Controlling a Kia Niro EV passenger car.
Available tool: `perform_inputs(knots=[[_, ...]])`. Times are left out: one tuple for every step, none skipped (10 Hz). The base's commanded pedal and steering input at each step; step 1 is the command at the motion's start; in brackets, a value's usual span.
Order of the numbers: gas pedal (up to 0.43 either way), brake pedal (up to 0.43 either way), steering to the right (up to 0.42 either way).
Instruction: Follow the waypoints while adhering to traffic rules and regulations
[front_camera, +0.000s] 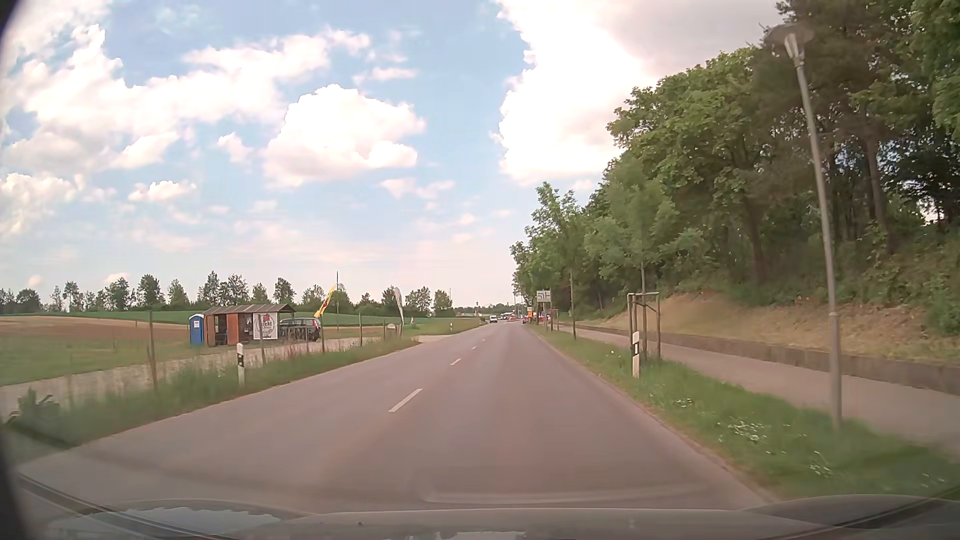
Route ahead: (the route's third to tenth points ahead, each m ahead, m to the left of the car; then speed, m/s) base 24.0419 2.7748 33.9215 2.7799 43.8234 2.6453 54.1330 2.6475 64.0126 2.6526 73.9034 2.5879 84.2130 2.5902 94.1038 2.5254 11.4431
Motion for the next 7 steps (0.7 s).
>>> perform_inputs(knots=[[0.000,0.018,-0.002],[0.000,0.018,-0.002],[0.000,0.018,-0.003],[0.000,0.018,-0.005],[0.000,0.018,-0.005],[0.000,0.018,-0.003],[0.000,0.018,-0.003]])
